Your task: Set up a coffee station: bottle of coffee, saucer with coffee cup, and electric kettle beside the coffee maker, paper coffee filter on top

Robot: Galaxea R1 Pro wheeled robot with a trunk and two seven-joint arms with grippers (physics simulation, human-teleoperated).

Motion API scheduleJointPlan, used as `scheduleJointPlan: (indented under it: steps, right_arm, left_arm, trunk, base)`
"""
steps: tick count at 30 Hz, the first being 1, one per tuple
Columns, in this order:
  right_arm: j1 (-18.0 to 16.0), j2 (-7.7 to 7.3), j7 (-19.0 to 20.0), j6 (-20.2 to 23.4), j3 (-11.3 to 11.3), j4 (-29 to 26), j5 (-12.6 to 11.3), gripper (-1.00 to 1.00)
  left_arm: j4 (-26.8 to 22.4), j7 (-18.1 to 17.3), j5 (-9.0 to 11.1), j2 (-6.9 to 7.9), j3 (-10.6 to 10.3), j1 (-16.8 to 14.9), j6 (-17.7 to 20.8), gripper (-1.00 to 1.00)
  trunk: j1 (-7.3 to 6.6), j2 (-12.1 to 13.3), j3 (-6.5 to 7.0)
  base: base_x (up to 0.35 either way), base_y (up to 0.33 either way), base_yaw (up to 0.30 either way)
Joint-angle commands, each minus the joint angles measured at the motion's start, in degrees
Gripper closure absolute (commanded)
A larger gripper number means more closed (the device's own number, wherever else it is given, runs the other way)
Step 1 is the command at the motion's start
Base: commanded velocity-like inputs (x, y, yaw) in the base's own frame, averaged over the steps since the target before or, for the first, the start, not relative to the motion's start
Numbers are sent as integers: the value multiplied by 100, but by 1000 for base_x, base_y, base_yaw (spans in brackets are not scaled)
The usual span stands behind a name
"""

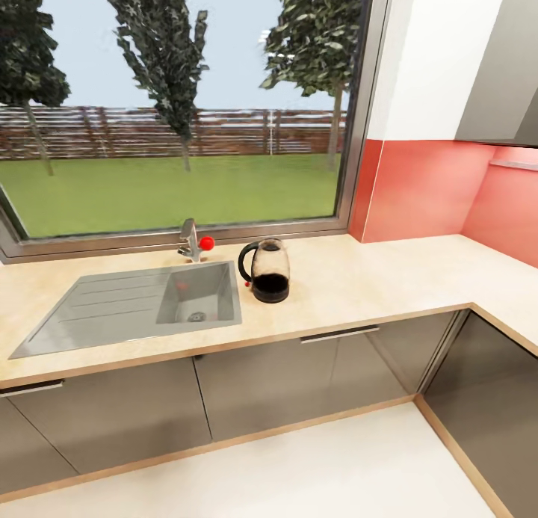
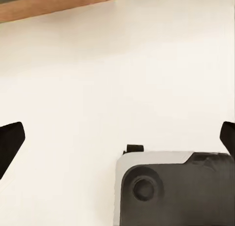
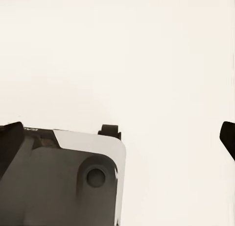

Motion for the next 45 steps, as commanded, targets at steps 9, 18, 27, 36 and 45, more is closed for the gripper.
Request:
scheduleJointPlan:
  steps: [9, 18, 27, 36, 45]
  right_arm:
    - [-4, 4, 24, -207, -45, -20, 44, -100]
    - [-4, 12, 24, -212, -45, -19, 44, -100]
    - [-4, 18, 24, -212, -46, -19, 44, -100]
    - [-4, 18, 24, -212, -48, -19, 44, -100]
    - [-4, 18, 24, -212, -50, -19, 44, -100]
  left_arm:
    - [-955, 2, -121, -38, -390, -22, -1501, -100]
    - [-3009, 8, -124, -56, -1253, -22, -1556, -100]
    - [-4572, 23, -106, -433, -1902, -24, -1479, -100]
    - [-5474, 24, -132, -830, -2302, -96, -1272, -100]
    - [-6664, 43, -72, -884, -2629, -624, 47, -100]
  trunk:
    - [3, -11, -11]
    - [3, -11, -11]
    - [3, -11, -11]
    - [3, -11, -11]
    - [3, -11, -11]
  base:
    - [0, 0, 0]
    - [0, 0, 0]
    - [0, 0, 0]
    - [0, 0, 0]
    - [0, 0, 0]
